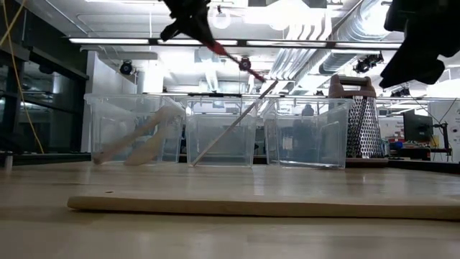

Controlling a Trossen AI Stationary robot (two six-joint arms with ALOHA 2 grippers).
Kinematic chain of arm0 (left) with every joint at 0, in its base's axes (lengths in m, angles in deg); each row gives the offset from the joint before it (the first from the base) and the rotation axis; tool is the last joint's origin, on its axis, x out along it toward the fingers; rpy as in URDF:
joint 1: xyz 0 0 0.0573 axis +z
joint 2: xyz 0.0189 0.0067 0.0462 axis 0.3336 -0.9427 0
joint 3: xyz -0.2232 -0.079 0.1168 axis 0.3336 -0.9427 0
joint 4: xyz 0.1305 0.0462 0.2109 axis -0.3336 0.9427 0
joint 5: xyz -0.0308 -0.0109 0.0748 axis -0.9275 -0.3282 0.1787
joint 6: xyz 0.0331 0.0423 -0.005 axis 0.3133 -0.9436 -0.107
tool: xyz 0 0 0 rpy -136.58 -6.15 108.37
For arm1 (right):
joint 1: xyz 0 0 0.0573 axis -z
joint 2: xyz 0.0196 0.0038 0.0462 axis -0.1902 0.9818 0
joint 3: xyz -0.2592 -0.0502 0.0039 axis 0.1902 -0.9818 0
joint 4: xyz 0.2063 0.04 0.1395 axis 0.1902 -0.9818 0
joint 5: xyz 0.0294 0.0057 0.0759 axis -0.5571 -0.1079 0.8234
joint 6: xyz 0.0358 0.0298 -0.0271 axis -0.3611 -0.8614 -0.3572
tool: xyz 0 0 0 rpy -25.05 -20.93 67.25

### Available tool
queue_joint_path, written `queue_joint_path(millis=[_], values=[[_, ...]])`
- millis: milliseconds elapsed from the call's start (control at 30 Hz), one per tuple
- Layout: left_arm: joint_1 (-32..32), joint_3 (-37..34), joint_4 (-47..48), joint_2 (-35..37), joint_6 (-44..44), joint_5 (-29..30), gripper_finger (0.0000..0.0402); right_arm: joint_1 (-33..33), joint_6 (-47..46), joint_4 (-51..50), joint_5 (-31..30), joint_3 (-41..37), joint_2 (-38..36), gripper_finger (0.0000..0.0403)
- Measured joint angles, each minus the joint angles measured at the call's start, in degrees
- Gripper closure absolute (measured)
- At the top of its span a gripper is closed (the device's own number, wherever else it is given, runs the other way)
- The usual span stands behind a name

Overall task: Pick & Place Kitchen Items
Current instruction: Put the red rubber scraper into the middle transparent bin

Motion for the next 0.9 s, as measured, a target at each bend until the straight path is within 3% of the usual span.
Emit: queue_joint_path(millis=[333,467,900], values=[[6.1,-1.3,7.2,-1.2,-0.8,0.7,0.0387,5.5,1.9,0.1,1.9,0.0,0.0,0.0273],[7.6,-2.8,2.1,-2.1,-1.6,0.0,0.0387,7.3,2.7,0.4,1.8,0.0,0.0,0.0273],[9.7,-3.1,-0.4,-10.2,-2.2,-1.5,0.0387,11.1,4.6,0.8,3.1,0.0,0.0,0.0273]])
